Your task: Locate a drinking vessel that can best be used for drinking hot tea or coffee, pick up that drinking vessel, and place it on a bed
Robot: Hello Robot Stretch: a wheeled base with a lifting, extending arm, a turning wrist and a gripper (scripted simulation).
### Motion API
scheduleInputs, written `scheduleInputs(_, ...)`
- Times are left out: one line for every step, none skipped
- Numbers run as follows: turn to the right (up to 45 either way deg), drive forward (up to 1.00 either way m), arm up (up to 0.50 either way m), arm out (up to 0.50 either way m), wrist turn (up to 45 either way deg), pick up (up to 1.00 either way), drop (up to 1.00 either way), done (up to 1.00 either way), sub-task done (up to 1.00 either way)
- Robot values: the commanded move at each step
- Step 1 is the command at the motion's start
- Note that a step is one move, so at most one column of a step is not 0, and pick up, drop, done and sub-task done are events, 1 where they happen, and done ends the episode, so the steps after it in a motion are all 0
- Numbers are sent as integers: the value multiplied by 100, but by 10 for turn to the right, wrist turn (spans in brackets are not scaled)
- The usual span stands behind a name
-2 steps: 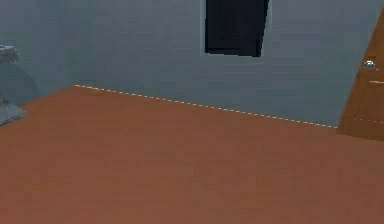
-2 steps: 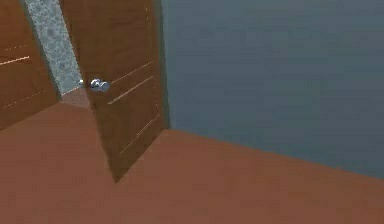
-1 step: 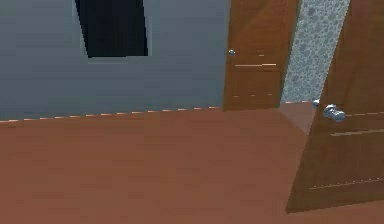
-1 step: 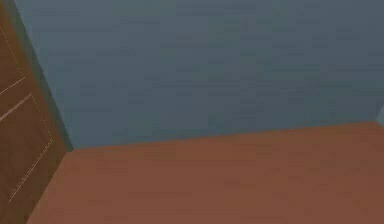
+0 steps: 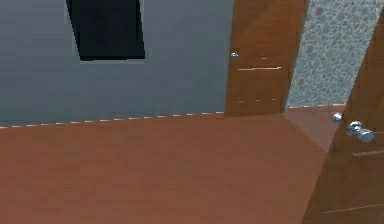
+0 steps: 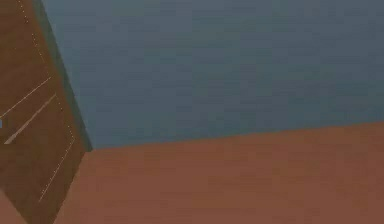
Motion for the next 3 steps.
scheduleInputs(60,0,0,0,0,0,0,0,0)
scheduleInputs(0,100,0,0,0,0,0,0,0)
scheduleInputs(0,20,0,0,0,0,0,0,0)
